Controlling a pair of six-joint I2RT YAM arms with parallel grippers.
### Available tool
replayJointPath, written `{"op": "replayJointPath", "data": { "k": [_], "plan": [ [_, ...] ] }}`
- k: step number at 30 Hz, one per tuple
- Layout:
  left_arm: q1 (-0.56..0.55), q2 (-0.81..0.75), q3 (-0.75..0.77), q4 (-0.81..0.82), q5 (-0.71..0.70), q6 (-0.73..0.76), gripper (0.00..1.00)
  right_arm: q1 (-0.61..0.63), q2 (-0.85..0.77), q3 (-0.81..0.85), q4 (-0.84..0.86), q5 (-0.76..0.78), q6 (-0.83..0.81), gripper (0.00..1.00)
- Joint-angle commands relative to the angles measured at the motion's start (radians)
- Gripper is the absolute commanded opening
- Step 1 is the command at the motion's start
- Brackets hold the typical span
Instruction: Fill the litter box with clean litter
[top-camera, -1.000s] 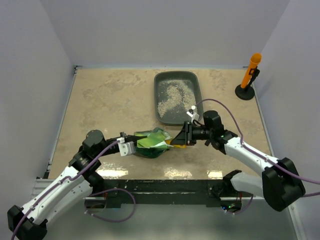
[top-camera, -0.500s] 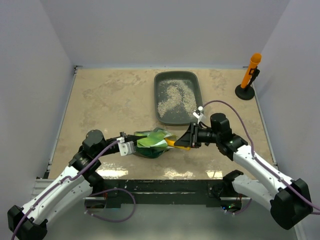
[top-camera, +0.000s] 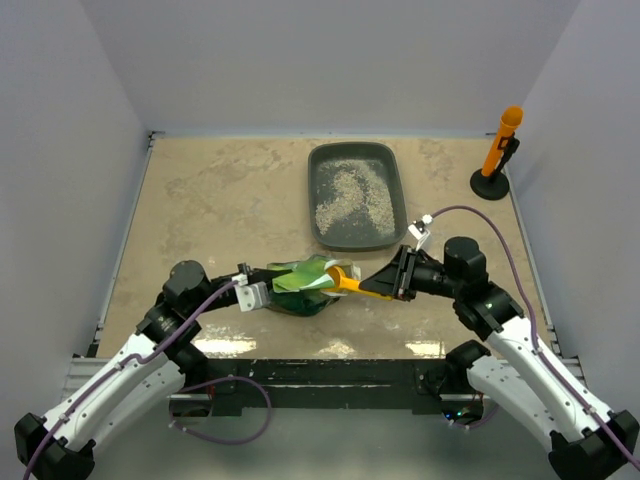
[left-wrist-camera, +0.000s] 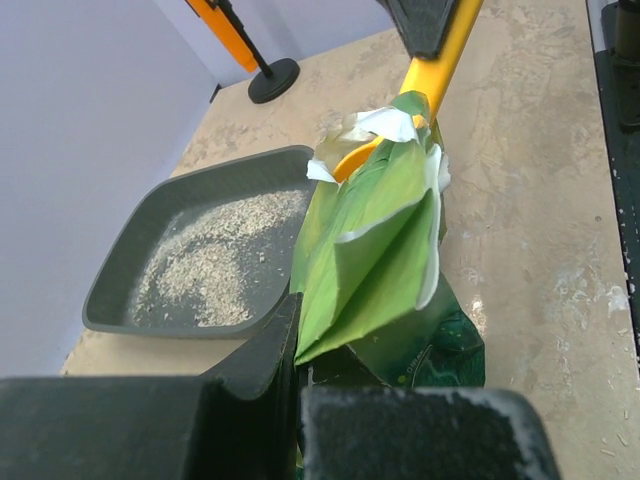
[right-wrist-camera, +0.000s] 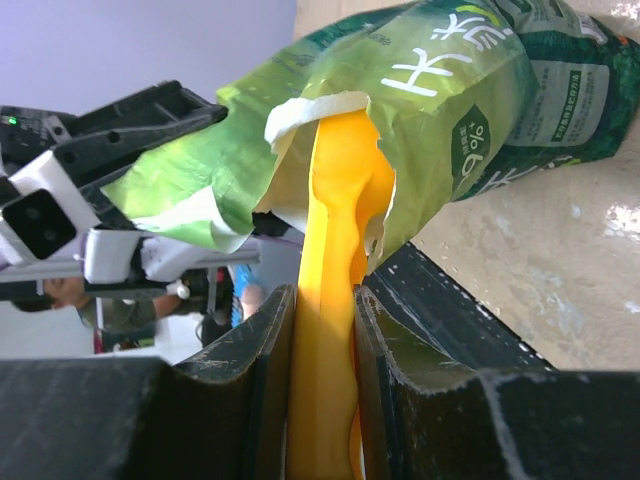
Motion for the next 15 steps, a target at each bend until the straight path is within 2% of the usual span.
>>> {"op": "replayJointPath", "data": {
  "k": [1, 8, 15],
  "plan": [
    [0.000, -0.018, -0.003, 0.012, -0.016, 0.005, 0.00, 0.003, -0.080, -0.003, 0.042, -0.011, 0.115, 0.00],
    [0.000, -0.049, -0.012, 0.009, -0.108, 0.017, 0.00, 0.003, -0.169, -0.018, 0.016, 0.016, 0.173, 0.00],
    [0.000, -0.058, -0.007, -0.009, -0.116, 0.011, 0.00, 0.003, -0.305, -0.105, 0.041, 0.064, 0.319, 0.00]
  ]
}}
